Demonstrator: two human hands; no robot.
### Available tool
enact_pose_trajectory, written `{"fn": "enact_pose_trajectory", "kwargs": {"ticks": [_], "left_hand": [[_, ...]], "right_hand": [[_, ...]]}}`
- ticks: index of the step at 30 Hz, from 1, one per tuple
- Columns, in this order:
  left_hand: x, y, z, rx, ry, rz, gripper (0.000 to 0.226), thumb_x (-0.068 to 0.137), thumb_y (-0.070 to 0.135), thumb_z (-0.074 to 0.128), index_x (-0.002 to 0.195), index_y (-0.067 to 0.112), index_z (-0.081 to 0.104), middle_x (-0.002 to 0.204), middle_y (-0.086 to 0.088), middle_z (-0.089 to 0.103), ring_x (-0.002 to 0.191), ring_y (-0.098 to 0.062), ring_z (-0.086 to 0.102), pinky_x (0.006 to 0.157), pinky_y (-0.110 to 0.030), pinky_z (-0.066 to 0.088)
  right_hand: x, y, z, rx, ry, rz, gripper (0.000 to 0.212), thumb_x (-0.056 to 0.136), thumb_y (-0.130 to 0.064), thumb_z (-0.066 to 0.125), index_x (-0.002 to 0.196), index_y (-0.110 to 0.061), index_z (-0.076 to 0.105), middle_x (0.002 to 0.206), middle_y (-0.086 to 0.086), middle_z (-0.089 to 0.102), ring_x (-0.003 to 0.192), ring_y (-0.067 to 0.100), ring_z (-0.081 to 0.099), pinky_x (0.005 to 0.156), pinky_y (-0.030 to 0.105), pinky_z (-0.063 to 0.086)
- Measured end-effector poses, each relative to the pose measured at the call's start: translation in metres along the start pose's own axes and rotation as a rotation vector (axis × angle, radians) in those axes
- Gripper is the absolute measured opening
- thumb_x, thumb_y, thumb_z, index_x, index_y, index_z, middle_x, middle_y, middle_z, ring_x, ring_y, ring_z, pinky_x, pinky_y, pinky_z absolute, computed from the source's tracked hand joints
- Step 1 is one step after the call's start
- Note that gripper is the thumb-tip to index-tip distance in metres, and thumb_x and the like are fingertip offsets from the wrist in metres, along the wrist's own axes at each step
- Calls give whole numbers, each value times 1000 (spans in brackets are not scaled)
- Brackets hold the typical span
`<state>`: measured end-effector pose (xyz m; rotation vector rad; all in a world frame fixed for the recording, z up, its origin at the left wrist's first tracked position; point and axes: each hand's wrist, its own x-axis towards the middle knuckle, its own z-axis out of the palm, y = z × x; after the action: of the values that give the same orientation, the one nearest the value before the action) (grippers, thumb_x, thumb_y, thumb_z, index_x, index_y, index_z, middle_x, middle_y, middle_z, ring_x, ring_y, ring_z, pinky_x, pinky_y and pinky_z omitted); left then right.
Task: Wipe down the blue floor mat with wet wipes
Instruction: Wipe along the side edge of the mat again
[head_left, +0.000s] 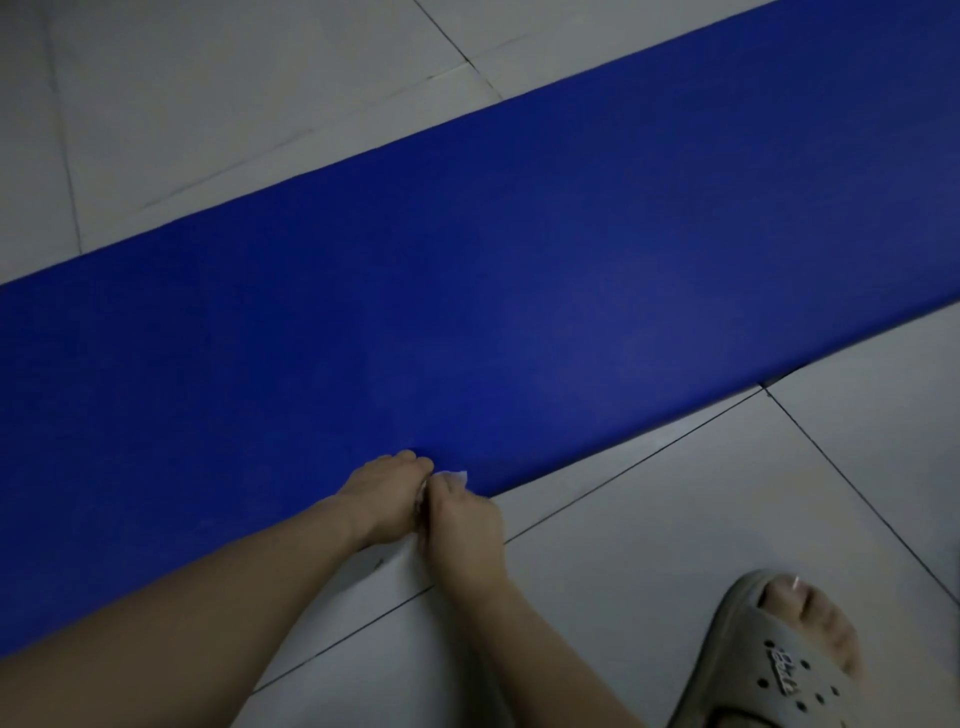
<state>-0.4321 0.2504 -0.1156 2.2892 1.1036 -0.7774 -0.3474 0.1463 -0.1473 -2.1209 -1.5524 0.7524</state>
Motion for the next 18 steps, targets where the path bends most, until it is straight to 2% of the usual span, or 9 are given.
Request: {"fn": "enact_pose_trajectory", "kwargs": {"ticks": [2, 4, 7, 10, 14, 18], "left_hand": [[-2, -1, 0, 4, 6, -1, 26, 93, 39, 62, 86, 27, 40, 101, 4, 46, 91, -18, 47, 79, -33, 42], [-3, -1, 0, 37, 3, -5, 32, 89, 40, 68, 91, 25, 39, 99, 5, 42, 90, -18, 44, 78, -33, 40], [-1, -1, 0, 56, -18, -4, 37, 86, 38, 72, 91, 24, 39, 99, 5, 42, 91, -18, 43, 77, -32, 38], [-1, 0, 2, 66, -19, -1, 35, 88, 37, 71, 94, 24, 38, 102, 3, 43, 94, -18, 44, 80, -32, 39], [-1, 1, 3, 74, -13, 2, 35, 90, 36, 68, 100, 25, 36, 105, 3, 40, 96, -18, 42, 82, -32, 38], [-2, 0, 3, 82, -10, -5, 37, 90, 37, 68, 101, 25, 35, 106, 4, 40, 96, -18, 41, 82, -32, 38]], "right_hand": [[7, 13, -9, -60, 34, -56, 9, 82, -32, 68, 80, -26, 61, 76, -5, 66, 50, 12, 56, 50, 27, 47], [12, 38, -32, -84, 128, 37, 22, 90, -44, 54, 85, -25, 63, 84, -5, 62, 63, 14, 58, 60, 31, 50], [25, 85, -66, -145, 321, 246, 21, 91, -35, 62, 86, -15, 64, 91, 3, 53, 70, 19, 52, 60, 32, 42], [34, 104, -78, -190, 477, 307, 22, 90, -23, 64, 75, -8, 62, 87, 7, 50, 65, 18, 41, 58, 29, 33], [29, 83, -59, -160, 405, 284, 19, 93, -23, 63, 78, -15, 53, 79, 2, 49, 62, 15, 42, 57, 30, 33], [20, 59, -43, -31, 297, 236, 17, 99, -33, 55, 94, -21, 44, 82, -3, 52, 64, 12, 49, 57, 27, 39]]}}
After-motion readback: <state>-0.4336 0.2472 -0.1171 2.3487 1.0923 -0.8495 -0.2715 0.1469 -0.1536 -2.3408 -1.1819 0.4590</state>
